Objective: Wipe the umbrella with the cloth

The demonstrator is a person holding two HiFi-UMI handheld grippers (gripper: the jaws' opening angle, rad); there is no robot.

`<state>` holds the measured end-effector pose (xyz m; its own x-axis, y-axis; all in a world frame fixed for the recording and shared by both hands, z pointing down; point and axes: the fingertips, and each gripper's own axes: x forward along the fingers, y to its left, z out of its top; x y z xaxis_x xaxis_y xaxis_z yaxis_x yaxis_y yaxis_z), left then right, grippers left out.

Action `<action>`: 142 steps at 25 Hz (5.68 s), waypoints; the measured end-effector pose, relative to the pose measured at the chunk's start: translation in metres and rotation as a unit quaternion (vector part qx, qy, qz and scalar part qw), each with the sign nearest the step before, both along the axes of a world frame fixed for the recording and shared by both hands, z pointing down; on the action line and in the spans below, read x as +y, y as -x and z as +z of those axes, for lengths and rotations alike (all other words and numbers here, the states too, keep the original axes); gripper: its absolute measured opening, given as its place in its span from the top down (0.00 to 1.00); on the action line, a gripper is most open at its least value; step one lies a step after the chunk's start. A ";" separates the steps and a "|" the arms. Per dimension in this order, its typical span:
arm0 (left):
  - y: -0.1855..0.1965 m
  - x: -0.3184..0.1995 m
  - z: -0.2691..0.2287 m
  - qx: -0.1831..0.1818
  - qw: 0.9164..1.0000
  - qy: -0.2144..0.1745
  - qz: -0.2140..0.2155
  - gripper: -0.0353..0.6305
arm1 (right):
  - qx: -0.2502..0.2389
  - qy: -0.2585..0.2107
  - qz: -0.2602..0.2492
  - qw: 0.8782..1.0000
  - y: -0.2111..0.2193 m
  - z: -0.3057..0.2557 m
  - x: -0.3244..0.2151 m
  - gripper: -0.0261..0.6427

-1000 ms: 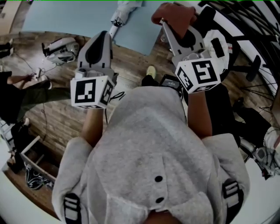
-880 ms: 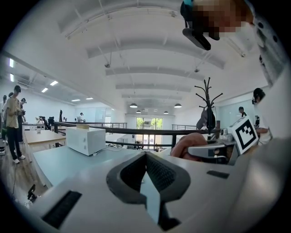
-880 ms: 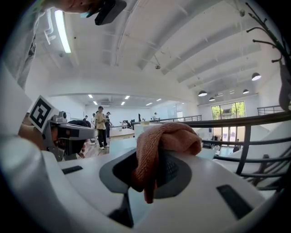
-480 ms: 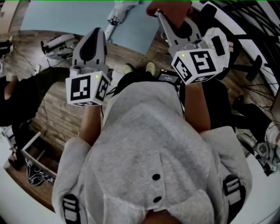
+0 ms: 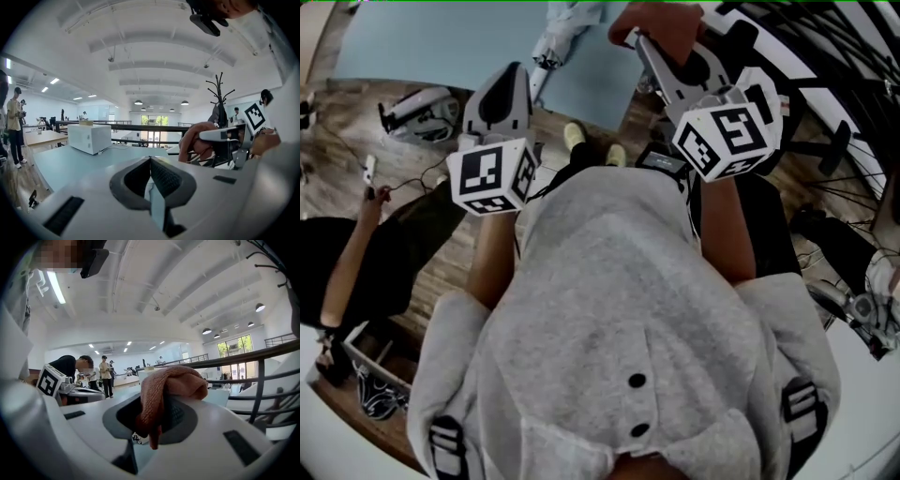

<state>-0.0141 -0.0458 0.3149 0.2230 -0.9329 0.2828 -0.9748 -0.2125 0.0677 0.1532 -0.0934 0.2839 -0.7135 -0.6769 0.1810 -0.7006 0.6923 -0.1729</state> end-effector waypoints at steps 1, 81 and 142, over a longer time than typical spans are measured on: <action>0.002 -0.004 0.003 0.000 1.000 0.002 0.002 0.92 | 0.002 0.000 0.005 1.000 0.000 0.001 -0.004 0.85; 0.036 -0.054 0.285 -0.061 0.929 0.328 0.157 0.71 | 0.256 0.174 -0.014 0.951 0.083 0.281 -0.123 0.85; 0.040 -0.048 0.274 -0.059 0.929 0.317 0.180 0.71 | 0.204 0.203 -0.184 0.940 0.199 0.238 -0.024 0.85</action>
